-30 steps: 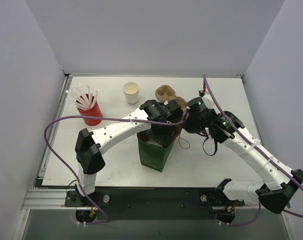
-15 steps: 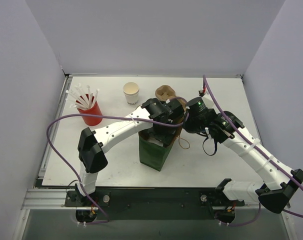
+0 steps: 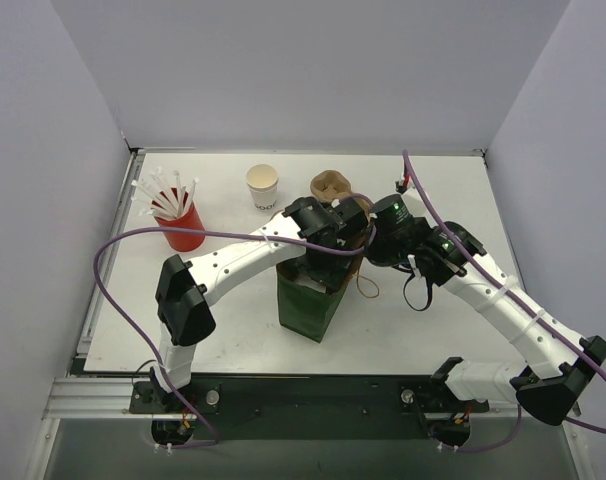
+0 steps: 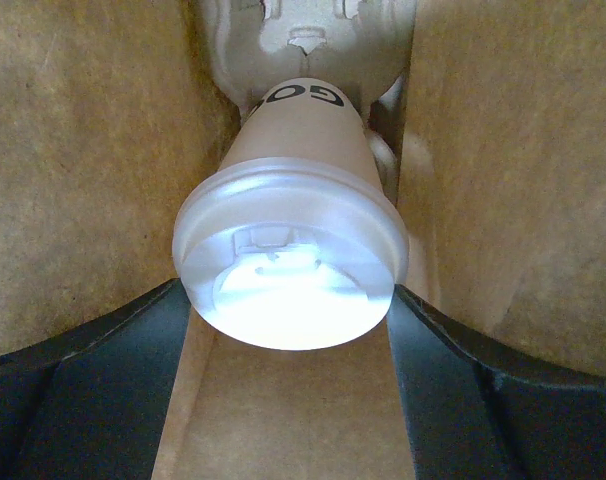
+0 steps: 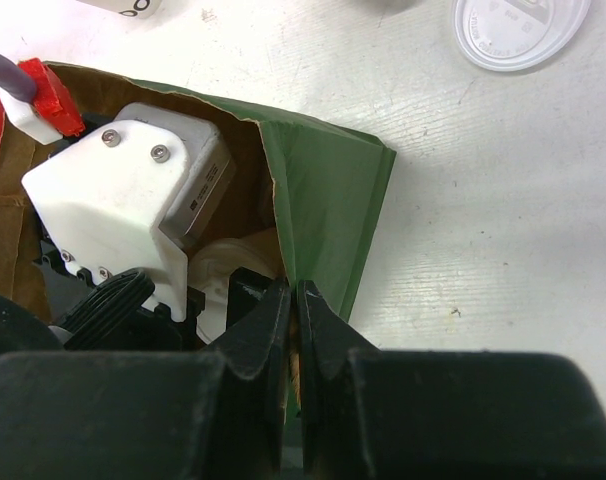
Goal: Pack the takeout coffee
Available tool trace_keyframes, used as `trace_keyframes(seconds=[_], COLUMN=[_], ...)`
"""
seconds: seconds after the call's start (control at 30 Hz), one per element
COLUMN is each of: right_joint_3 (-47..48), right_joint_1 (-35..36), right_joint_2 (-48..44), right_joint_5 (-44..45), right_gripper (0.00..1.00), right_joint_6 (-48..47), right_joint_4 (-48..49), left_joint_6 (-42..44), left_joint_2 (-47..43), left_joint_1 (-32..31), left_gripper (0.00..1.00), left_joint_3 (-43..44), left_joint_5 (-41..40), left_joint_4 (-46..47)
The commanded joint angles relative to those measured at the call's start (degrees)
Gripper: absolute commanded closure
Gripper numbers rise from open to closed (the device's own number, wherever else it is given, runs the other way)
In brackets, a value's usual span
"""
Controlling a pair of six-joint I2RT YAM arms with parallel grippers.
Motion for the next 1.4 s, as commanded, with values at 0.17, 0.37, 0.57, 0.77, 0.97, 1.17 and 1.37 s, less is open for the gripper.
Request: trace_keyframes(seconds=[0.17,0.37,0.57,0.77,0.97,1.17,1.37], right_joint_3=[-0.95,-1.13,-1.22,-1.22,-1.22,-1.22,-0.95], right_joint_1=[1.27,1.27,1.27,1.27,1.27,1.27,1.36], right_joint_2=[1.39,1.92,2.27,2.53,2.45,2.53,2.88], right_joint_5=[-0.07,-0.16,-0.16,-0.33,-0.24,-0.07,0.02], right_gripper=[1.00,1.00,1.00,1.00,1.00,1.00,1.00], right_joint_6=[-0.56,-0.56,-0.73,-0.82,-1.00,-1.26,-1.17], right_joint_4=[0.96,1.05,1.31,1.49,1.49,1.49,1.66], left_joint_6=[1.64,1.64,1.81,1.81,1.90,2.25,2.78], left_joint_2=[1.97,1.97,1.62,1.27,1.18,1.09,1.18], left_joint_1=[-0.01,0.17,0.26,0.52,0.52,0.52,0.52], left_gripper=[0.62,0.62,0.62,0.62,0.62,0.62,0.62], left_joint_3=[-3.42,-4.21,-4.82,-6.05,-6.05,-5.35,-3.07], left_joint_5=[-2.66,-2.66,-2.92,-2.84,-2.84,-2.57,-2.84], left_joint_4=[4.39,5.27,6.41,7.47,8.08,7.12,4.40])
